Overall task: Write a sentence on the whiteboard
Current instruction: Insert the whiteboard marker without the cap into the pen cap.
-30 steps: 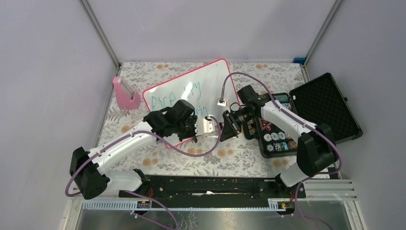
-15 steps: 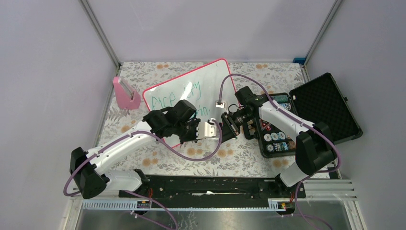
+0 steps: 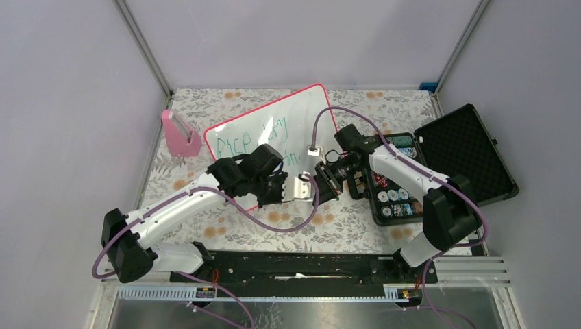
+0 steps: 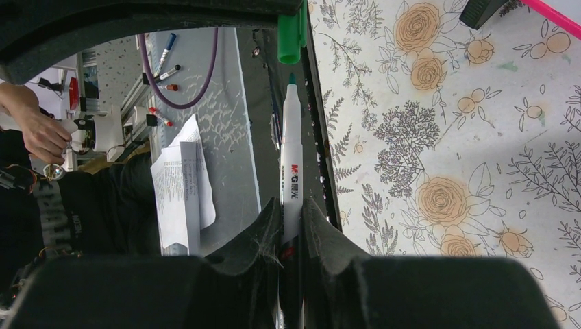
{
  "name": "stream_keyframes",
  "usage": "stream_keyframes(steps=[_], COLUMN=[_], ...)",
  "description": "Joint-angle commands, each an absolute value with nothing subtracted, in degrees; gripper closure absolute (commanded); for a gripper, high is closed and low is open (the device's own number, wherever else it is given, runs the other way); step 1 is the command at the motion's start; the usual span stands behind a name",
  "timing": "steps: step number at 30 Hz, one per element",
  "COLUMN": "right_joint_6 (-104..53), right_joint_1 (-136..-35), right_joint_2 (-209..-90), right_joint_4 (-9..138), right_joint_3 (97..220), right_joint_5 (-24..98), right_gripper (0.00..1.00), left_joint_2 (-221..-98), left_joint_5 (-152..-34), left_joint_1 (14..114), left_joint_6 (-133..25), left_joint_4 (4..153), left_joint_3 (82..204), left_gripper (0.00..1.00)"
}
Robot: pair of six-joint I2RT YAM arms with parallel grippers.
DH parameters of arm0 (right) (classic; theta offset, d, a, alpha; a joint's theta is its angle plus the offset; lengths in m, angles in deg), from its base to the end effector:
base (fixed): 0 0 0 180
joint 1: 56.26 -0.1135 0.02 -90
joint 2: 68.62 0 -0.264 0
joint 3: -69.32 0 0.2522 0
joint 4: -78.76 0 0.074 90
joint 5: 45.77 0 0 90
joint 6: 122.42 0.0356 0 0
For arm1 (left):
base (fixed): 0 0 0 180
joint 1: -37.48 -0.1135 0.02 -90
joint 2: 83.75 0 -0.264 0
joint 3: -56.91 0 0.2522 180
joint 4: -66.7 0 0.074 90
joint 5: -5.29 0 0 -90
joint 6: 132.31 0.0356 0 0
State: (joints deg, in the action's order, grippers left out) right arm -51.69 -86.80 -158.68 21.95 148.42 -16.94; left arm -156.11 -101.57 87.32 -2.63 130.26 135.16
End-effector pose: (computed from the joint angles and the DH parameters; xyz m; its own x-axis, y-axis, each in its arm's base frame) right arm 0.2446 0.1805 0.2452 -0.5775 -0.5255 -0.6248 -0.7639 0.0778 0.6407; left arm 0.1525 -0.1967 0.2997 0.1115 0.8154 -0.5681 0.9878 -0.0285 0.1529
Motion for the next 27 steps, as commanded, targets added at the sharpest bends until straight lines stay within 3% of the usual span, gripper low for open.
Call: stream_keyframes(steps=[1, 27], right_joint_6=[-52.64, -53.29], right_joint_1=[-87.67, -88.54], right_joint_2=[-158.86, -159.85], right_joint_4=[20.95, 20.21], right_joint_3=[150.37, 151.29], right_joint_5=[-19.27, -19.73], right_gripper=[1.0, 1.0], left_joint_2=[-156.27, -157.28], left_joint_5=[-102.49, -103.63], left_joint_1=[87.88, 89.12], left_joint_6=[-1.7, -1.73], left_joint_4=[129.64, 129.79], left_joint_3=[137.2, 138.26], left_gripper=[1.0, 1.0])
